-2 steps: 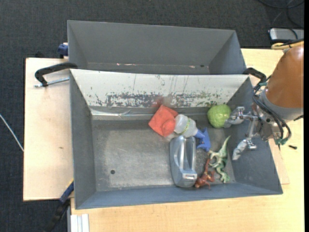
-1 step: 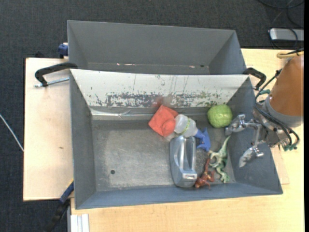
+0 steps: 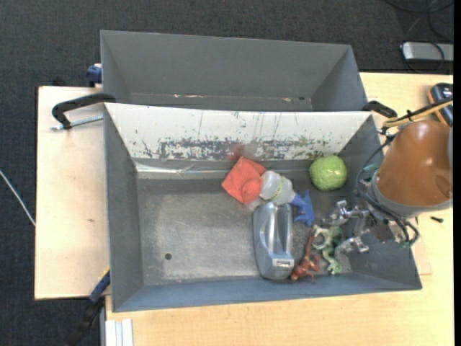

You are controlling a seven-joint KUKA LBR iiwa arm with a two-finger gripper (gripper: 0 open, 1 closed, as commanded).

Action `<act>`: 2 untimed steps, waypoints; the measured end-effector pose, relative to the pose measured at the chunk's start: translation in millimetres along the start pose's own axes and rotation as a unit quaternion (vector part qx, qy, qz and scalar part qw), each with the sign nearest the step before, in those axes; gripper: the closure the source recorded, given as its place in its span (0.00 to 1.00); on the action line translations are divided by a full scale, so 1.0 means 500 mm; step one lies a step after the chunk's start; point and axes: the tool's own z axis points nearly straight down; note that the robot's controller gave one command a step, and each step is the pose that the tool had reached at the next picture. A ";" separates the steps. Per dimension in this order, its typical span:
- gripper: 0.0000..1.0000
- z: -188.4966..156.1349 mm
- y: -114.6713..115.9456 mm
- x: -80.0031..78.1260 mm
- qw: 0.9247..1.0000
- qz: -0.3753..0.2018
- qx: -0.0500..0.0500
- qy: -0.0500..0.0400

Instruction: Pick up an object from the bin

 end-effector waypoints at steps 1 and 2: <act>1.00 0.000 0.000 0.000 1.000 0.000 0.000 0.000; 1.00 -0.267 0.019 -0.006 1.000 0.004 -0.001 0.003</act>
Offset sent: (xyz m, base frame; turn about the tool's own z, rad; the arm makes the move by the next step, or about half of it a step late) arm -0.0020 0.0098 0.1326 0.0073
